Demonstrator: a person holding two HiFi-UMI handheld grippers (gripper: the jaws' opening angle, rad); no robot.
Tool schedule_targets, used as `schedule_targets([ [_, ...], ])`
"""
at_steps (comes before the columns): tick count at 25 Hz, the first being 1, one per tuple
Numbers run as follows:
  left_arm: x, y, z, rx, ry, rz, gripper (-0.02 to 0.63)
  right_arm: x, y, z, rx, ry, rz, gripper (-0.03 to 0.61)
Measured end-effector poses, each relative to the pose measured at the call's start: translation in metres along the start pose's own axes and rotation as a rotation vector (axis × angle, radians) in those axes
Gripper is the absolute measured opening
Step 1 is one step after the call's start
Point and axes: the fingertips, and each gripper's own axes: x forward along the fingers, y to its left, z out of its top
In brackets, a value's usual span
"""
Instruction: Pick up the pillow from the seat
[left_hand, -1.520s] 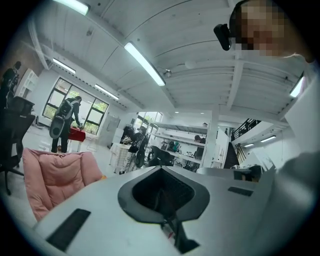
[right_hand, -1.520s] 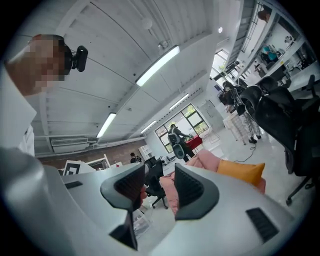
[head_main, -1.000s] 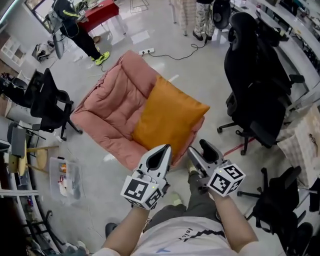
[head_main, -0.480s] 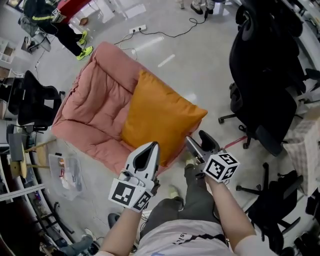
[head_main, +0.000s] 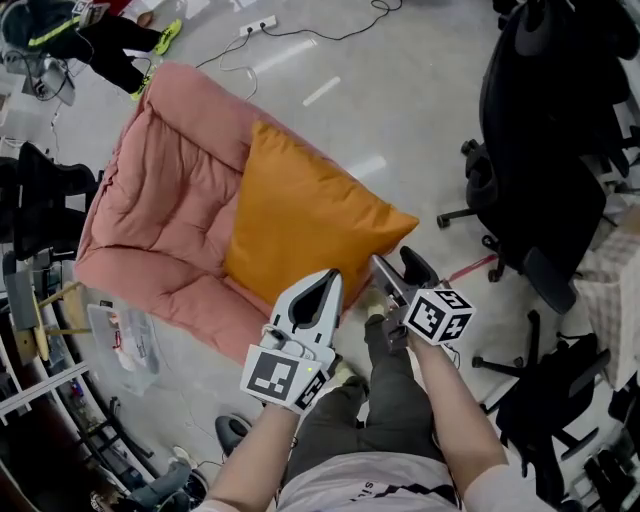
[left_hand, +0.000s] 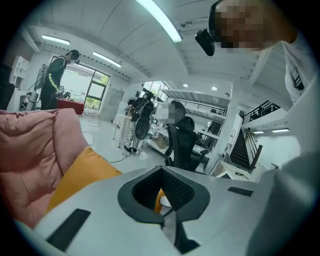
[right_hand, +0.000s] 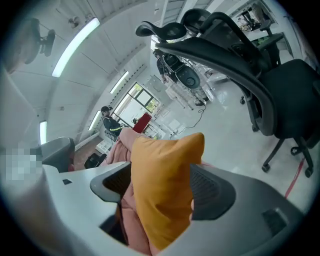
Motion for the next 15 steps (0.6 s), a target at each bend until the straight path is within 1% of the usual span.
schedule_targets([
  [5,0.018,0.002,-0.018,-0.011,0.043,-0.011,0.009,0.019,-0.036,-0.010,0.063,0.025,-0.023,0.361],
  [8,0.024,0.007,-0.027,-0.028,0.067,-0.008,0.009,0.029,-0.044,-0.013,0.084,0.033,0.005,0.373],
  [11,0.028,0.010,-0.037,-0.049,0.090,0.000,0.009,0.039,-0.046,-0.011,0.075,0.038,0.031,0.382],
  [15,0.031,0.011,-0.044,-0.054,0.100,0.008,0.009,0.048,-0.050,-0.009,0.047,0.039,0.030,0.382],
])
